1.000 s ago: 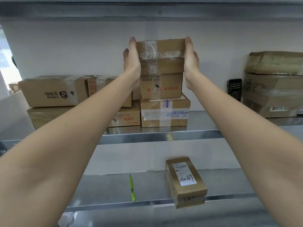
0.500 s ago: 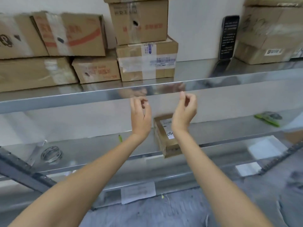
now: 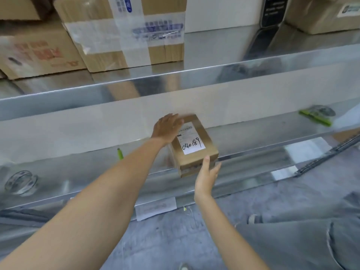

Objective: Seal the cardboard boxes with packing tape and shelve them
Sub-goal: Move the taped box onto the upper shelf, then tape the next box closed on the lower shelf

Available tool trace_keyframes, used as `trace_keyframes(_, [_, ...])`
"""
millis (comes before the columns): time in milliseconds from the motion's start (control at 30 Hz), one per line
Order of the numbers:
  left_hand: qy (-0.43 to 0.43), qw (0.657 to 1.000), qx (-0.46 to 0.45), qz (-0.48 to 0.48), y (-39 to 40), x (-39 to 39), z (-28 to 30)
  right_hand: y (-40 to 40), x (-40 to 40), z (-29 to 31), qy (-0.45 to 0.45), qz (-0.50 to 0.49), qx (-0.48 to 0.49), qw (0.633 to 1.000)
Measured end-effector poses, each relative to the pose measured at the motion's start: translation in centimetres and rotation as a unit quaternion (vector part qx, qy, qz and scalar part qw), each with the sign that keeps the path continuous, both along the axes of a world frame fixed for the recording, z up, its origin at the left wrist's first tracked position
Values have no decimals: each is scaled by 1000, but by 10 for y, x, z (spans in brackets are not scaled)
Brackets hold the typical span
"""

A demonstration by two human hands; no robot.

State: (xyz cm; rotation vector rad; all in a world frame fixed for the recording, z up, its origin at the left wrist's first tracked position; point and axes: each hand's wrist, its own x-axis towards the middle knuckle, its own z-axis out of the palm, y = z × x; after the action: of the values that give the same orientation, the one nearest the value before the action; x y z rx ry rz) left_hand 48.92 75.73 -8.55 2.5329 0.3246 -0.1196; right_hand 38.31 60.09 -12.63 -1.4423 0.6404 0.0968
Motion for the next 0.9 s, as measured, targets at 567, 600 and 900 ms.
trace_keyframes(567, [45, 989, -119, 81, 16, -8, -12, 1, 19, -8, -33, 45, 9, 998])
trace_keyframes(600, [39, 981, -158, 108, 21, -16, -12, 1, 21, -5, -34, 55, 4, 998])
trace_keyframes(900, [-59, 848, -395, 350, 154, -123, 2, 112, 19, 52, -78, 258, -33, 962])
